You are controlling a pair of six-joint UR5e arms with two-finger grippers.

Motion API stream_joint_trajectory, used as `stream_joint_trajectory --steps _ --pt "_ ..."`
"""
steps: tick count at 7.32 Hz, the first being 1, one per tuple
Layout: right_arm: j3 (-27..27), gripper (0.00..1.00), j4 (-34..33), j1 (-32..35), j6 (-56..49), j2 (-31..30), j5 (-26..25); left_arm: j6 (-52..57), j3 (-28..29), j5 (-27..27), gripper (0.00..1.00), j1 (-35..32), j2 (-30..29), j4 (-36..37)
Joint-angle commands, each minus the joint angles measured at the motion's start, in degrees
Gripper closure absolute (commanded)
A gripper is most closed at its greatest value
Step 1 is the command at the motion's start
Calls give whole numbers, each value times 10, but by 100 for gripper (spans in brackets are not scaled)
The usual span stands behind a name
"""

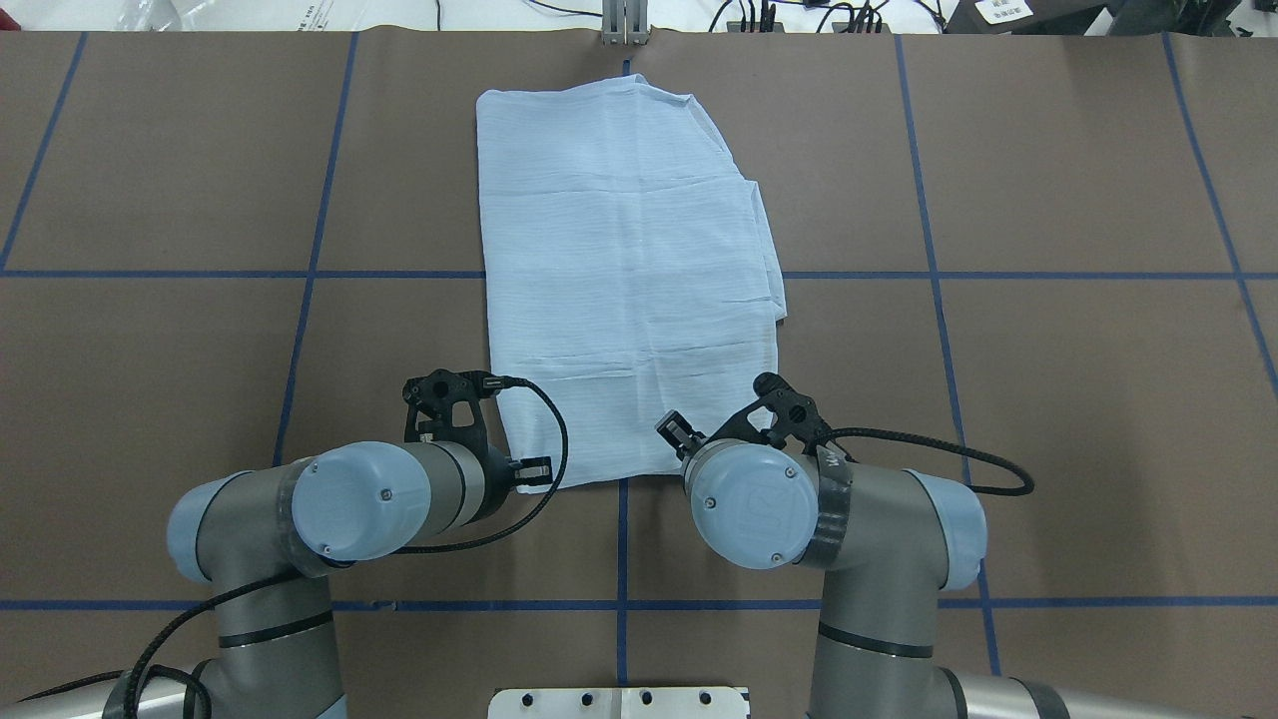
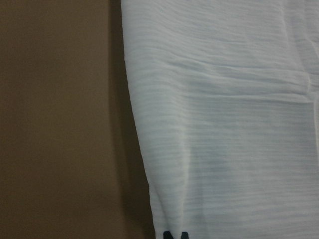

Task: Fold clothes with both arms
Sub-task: 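Grasp the near edge of the shirt with both grippers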

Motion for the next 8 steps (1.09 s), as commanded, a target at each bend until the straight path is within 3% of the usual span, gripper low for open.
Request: stream_joint_trajectory --steps 1,5,7,8 --pt "-27 13 2 -4 26 14 -10 0 -1 1 100 0 -3 -1" --pt "-44 19 7 -1 30 25 -28 0 -1 1 100 -1 -3 0" --pt "-52 30 4 3 42 30 -30 0 -2 1 100 -1 -3 0" --pt "-67 30 3 4 42 37 -30 0 -3 1 100 0 -3 -1"
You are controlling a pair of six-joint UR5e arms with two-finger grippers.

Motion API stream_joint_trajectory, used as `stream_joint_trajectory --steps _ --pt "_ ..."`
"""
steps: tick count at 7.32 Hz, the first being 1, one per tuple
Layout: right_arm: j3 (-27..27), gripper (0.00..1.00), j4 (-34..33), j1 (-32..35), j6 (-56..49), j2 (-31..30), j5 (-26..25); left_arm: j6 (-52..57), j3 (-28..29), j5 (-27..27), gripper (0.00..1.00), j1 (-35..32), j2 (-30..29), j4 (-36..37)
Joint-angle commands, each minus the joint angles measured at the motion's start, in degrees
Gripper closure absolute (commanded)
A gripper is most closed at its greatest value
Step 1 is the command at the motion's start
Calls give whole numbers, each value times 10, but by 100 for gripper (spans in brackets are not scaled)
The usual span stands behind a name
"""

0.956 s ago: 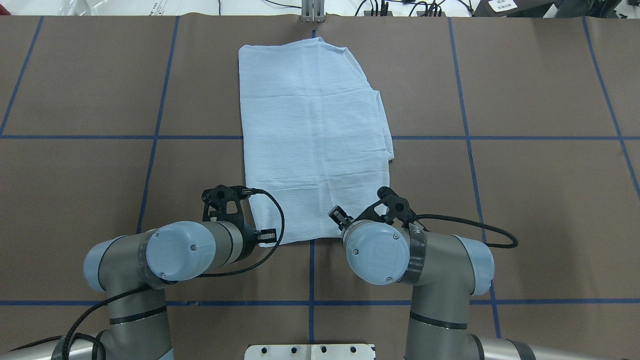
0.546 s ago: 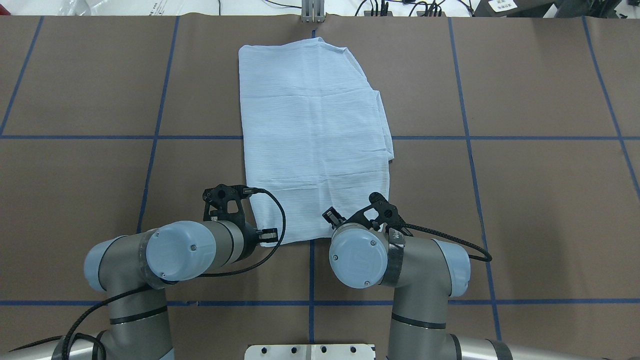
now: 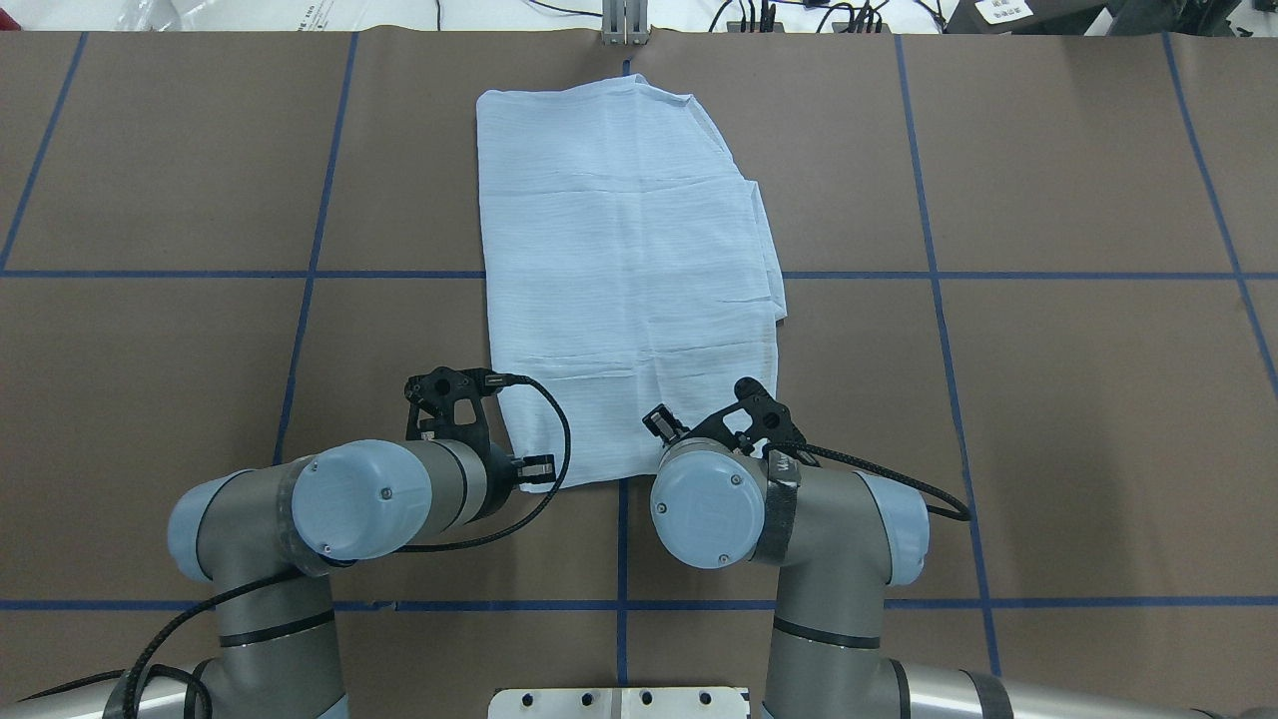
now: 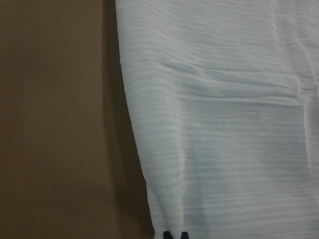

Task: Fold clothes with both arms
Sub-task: 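Grasp the near edge of the shirt with both grippers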

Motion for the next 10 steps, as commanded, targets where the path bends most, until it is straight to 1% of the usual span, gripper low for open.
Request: stream_joint_trajectory --steps 1,3,10 --pt "-17 37 -4 4 5 14 -1 0 0 0 100 1 0 0" --pt "-17 100 -2 4 16 15 -1 0 0 0 100 1 0 0" --pt "-11 100 1 4 8 14 -13 0 0 0 100 1 0 -1"
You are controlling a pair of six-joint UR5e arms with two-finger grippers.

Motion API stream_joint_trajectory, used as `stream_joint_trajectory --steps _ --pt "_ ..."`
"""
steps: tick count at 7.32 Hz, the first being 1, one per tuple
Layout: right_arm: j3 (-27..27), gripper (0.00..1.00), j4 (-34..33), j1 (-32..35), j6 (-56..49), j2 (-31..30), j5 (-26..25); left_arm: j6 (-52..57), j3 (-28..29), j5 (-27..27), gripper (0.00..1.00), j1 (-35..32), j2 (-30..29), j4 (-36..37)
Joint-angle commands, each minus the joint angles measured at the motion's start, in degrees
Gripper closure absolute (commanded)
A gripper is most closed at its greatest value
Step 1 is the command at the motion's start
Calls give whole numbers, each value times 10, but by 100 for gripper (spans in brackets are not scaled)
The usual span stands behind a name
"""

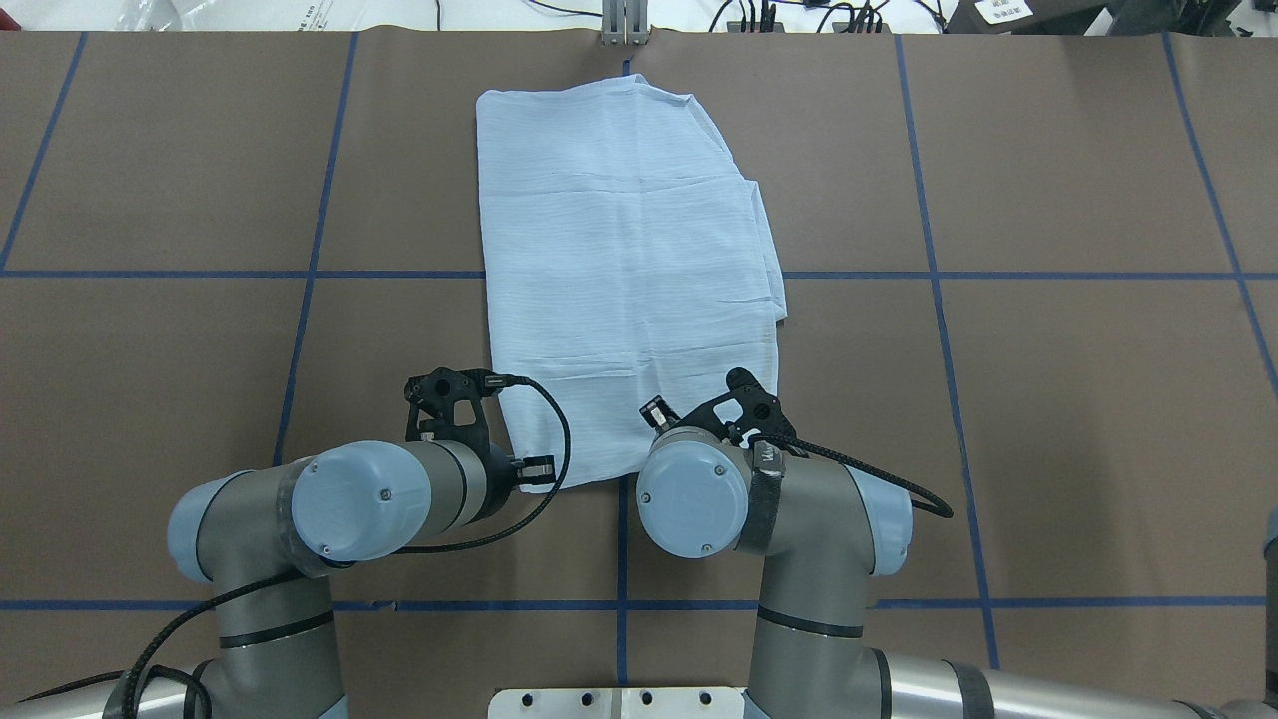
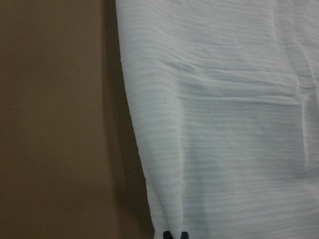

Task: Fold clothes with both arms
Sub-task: 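Grasp the near edge of the shirt with both grippers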

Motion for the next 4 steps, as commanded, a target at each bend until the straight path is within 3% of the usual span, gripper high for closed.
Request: stream_joint_trajectory --steps 1,4 --pt "3 100 0 3 -2 0 -2 0 0 -1 100 0 -1 0" --pt "24 100 -5 8 -5 0 -2 0 0 0 100 0 -1 0"
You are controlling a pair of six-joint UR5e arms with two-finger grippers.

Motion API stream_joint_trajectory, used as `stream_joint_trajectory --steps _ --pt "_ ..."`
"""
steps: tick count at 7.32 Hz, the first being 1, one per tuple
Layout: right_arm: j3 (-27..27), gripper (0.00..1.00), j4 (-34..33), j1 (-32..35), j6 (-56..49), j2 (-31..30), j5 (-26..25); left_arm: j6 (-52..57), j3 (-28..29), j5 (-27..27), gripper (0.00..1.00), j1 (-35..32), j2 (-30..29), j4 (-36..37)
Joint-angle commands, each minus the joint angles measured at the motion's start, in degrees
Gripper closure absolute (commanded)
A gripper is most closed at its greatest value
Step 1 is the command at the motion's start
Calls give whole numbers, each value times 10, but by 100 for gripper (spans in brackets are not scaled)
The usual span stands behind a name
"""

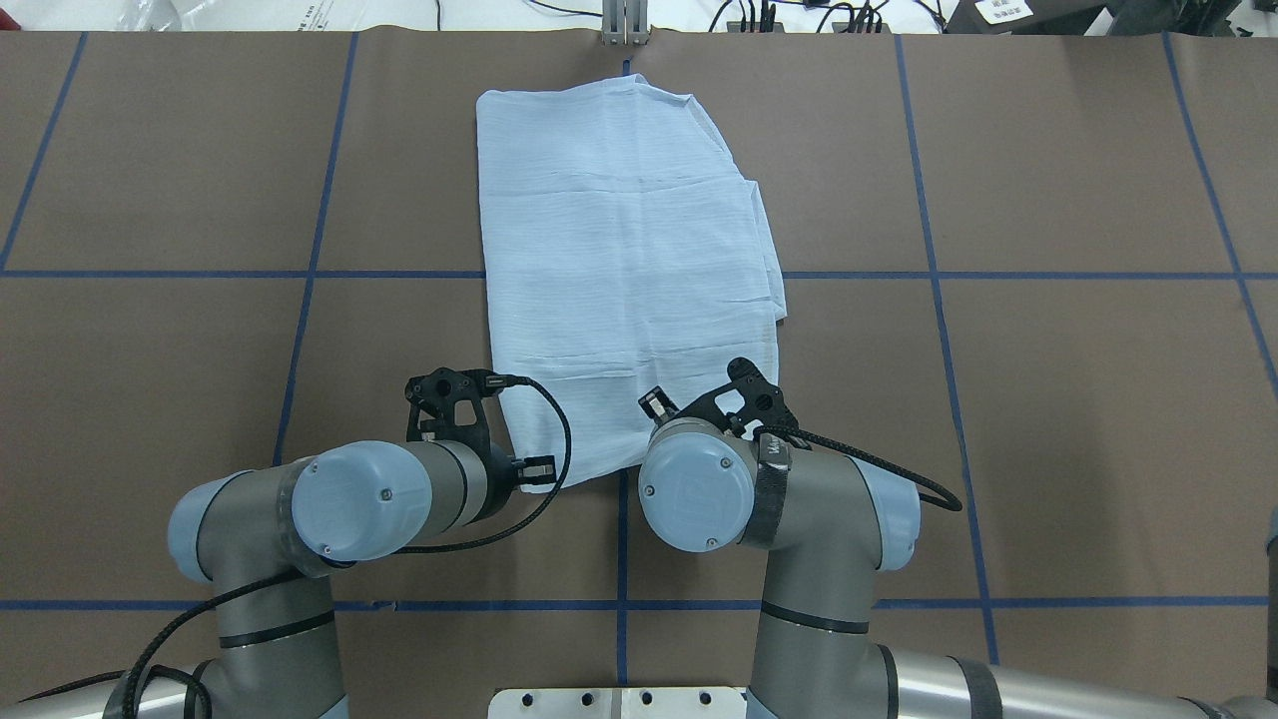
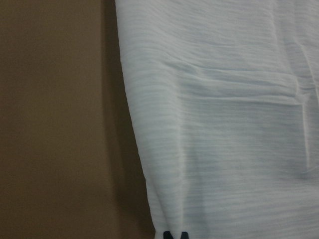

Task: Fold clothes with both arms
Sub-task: 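Grasp the near edge of the shirt with both grippers, then lift the near edge with both grippers and fold it toward the far edge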

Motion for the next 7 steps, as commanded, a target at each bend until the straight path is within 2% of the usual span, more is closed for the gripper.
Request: stream_joint_trajectory --steps 1,3,4,5,6,7 --pt "6 100 -1 1 -1 -1 0 1 0 0 100 0 0 0" --pt "15 100 -1 1 -2 -5 1 3 -24 -10 100 -1 0 -1" --pt "40 100 -15 1 -1 -9 1 4 -72 -23 100 -1 3 2" --pt "80 100 -61 -3 -1 -12 2 2 -109 -33 100 0 7 3" --pt "150 100 -106 -27 0 -34 -1 -1 -138 -41 100 3 9 23" --pt "213 100 -156 -65 2 -42 -28 -2 -175 -54 100 7 9 49"
